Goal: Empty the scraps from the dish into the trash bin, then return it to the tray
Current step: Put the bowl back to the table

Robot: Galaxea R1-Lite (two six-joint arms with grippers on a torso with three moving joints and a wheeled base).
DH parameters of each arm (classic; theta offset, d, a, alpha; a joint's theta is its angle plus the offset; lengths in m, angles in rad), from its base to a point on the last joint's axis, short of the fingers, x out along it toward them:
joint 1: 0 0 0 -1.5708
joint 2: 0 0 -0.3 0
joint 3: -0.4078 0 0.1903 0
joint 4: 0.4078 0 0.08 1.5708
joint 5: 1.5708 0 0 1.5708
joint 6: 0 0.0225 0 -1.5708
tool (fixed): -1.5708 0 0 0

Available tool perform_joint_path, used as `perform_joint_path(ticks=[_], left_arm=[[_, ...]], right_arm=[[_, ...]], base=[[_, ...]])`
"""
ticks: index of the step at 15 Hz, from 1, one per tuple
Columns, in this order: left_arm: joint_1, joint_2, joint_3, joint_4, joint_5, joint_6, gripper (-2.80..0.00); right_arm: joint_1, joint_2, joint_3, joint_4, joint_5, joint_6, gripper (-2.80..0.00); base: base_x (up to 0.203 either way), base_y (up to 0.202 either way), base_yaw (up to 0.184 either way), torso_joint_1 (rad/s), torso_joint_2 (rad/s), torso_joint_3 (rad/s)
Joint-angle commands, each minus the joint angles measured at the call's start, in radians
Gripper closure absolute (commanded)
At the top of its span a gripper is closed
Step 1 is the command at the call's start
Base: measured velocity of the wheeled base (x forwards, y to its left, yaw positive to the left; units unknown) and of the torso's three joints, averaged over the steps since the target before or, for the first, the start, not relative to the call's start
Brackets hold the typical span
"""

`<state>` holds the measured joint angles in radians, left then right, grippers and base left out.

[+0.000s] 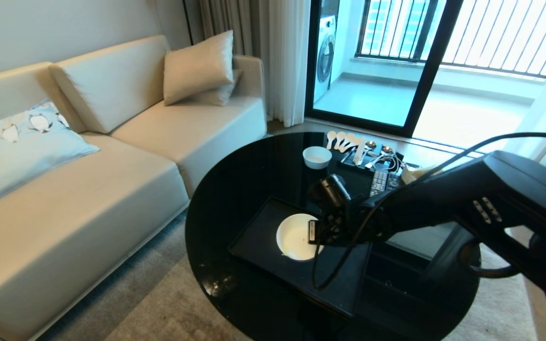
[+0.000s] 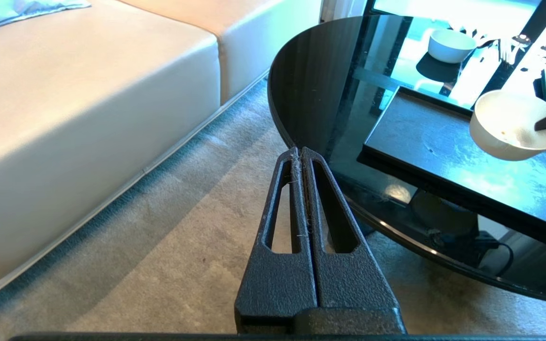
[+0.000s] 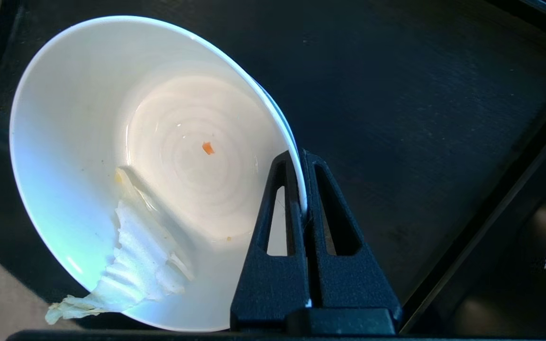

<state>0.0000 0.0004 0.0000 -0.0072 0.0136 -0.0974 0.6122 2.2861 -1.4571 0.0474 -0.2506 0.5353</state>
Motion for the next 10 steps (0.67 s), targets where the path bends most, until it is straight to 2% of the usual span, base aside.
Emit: perform_joint_path(ticks=[1, 10], left_arm=[[0.000, 0.000, 0.000, 0.000, 0.000, -0.001, 0.00], [0.000, 0.000, 0.000, 0.000, 0.000, -0.001, 0.00]], right_arm=[[-0.034, 0.045, -0.011, -0.006, -0.001, 0.003, 0.00], [-0.148, 0.120, -0.013, -0.054, -0.001, 0.005, 0.00]], base=[[0.000, 0.000, 0.000, 0.000, 0.00, 0.000], [0.000, 0.000, 0.000, 0.000, 0.00, 0.000]])
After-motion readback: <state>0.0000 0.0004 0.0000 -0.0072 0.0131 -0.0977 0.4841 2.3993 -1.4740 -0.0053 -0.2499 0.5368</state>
